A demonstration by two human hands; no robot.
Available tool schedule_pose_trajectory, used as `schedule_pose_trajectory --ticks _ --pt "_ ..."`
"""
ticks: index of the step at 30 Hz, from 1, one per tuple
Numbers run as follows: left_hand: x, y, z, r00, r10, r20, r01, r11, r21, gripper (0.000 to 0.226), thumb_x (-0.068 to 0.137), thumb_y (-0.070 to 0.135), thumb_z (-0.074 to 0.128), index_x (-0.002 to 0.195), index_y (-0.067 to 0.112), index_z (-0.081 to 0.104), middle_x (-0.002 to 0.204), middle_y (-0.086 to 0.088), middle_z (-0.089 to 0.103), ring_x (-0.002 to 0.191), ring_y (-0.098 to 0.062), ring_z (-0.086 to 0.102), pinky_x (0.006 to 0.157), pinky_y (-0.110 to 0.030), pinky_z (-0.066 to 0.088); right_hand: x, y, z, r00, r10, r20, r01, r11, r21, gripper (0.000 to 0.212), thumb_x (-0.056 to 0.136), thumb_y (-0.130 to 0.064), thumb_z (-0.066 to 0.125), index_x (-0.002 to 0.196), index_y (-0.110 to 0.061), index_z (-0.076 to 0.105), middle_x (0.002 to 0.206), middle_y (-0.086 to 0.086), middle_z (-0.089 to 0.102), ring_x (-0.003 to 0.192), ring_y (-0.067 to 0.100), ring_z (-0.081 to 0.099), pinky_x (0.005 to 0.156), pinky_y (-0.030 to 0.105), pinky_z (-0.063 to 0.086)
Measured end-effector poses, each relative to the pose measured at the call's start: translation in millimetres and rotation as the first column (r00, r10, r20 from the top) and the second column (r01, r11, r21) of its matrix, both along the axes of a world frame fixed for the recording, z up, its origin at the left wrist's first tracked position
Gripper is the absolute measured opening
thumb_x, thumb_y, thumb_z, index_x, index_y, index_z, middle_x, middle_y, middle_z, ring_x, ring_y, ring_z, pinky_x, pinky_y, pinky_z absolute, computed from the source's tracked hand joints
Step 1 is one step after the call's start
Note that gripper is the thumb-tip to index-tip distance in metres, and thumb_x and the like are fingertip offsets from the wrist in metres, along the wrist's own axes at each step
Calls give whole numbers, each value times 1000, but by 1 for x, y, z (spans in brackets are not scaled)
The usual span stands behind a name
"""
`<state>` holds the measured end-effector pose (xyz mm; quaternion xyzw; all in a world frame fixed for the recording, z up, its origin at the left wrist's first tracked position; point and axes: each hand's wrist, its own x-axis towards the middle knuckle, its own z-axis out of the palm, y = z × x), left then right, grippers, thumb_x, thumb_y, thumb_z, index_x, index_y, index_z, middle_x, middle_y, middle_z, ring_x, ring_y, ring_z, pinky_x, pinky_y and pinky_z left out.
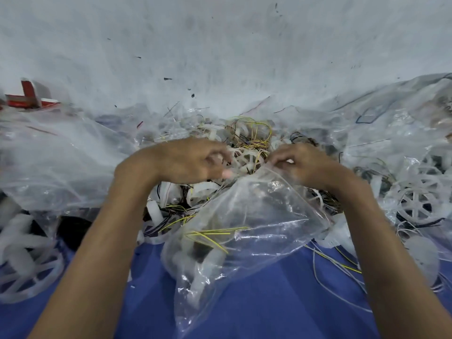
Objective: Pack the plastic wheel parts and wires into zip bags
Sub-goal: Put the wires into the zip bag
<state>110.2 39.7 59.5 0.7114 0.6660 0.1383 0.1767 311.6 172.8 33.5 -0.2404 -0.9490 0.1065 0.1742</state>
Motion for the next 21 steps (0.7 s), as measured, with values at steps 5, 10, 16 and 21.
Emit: schedule_pose_trajectory --ticks 5,10,16,21 --pt "-13 5 -13 990 63 -123 -96 954 -283 67 66 62 66 122 27 55 104 16 66 95 0 59 100 -31 41 5 -11 6 989 -148 18 134 827 -546 43 97 -46 34 117 -17 57 100 -14 60 82 -9 53 65 10 43" --pt "-1 8 -20 984 29 -179 -96 920 -380 76 52 70 65 114 27 63 98 21 62 103 -6 59 102 -32 41 6 -13 8 972 40 231 92 842 -532 33 72 -67 48 83 -43 68 77 -23 62 73 -6 57 60 13 41" --pt "0 17 -31 998 -34 -60 7 916 -401 29 84 39 66 82 10 69 59 12 61 58 -3 52 65 -16 43 3 -8 2 974 79 212 11 921 -390 11 85 -22 66 89 -17 75 74 -14 72 70 -1 66 63 15 49" --pt "-6 12 -24 1000 -18 15 22 940 -342 25 91 27 59 72 12 60 46 18 52 43 6 47 49 -6 37 0 3 -4 988 62 140 -10 939 -345 10 84 -18 68 91 -21 74 80 -20 71 79 2 66 71 13 48"
